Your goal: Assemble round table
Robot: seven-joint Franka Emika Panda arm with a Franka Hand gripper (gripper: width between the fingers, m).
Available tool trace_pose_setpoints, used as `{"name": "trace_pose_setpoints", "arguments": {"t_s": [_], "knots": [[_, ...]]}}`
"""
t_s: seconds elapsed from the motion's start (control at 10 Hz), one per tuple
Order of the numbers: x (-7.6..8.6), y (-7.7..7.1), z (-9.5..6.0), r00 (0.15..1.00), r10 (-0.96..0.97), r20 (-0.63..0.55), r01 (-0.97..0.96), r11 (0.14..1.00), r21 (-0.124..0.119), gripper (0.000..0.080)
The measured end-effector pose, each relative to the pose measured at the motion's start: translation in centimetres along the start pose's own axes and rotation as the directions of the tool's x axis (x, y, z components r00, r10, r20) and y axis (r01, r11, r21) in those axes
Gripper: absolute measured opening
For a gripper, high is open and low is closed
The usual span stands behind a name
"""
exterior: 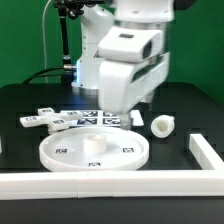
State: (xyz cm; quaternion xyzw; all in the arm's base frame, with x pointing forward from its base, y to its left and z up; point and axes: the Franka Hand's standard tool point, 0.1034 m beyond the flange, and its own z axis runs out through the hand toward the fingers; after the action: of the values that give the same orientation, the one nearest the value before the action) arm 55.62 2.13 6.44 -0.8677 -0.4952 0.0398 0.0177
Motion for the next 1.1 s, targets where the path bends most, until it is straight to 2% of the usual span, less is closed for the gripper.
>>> {"name": "trace_pose_setpoints", "arguments": {"t_s": [0.1, 0.4, 0.5, 0.6, 0.7, 0.8, 1.0, 1.1], "knots": [[-0.9, 0.6, 0.9, 1.000, 0.012, -0.006, -0.012, 1.000, -0.001, 0.0649], [-0.9, 0.5, 1.0, 1.000, 0.020, -0.002, -0.020, 1.000, 0.004, 0.0649], [-1.0, 0.6, 1.1, 1.000, -0.014, -0.008, 0.014, 1.000, -0.004, 0.0649], [-1.6, 1.3, 1.5, 0.994, -0.104, -0.032, 0.102, 0.994, -0.046, 0.0649], [-2.8, 1.7, 2.0, 0.987, -0.156, -0.045, 0.153, 0.985, -0.078, 0.0649], [-4.0, 2.0, 2.4, 0.984, -0.173, -0.042, 0.170, 0.983, -0.073, 0.0649], [-5.3, 3.0, 2.9, 0.978, -0.204, -0.050, 0.198, 0.975, -0.100, 0.0649], [-5.6, 3.0, 3.4, 0.979, -0.199, -0.049, 0.194, 0.977, -0.091, 0.0649]]}}
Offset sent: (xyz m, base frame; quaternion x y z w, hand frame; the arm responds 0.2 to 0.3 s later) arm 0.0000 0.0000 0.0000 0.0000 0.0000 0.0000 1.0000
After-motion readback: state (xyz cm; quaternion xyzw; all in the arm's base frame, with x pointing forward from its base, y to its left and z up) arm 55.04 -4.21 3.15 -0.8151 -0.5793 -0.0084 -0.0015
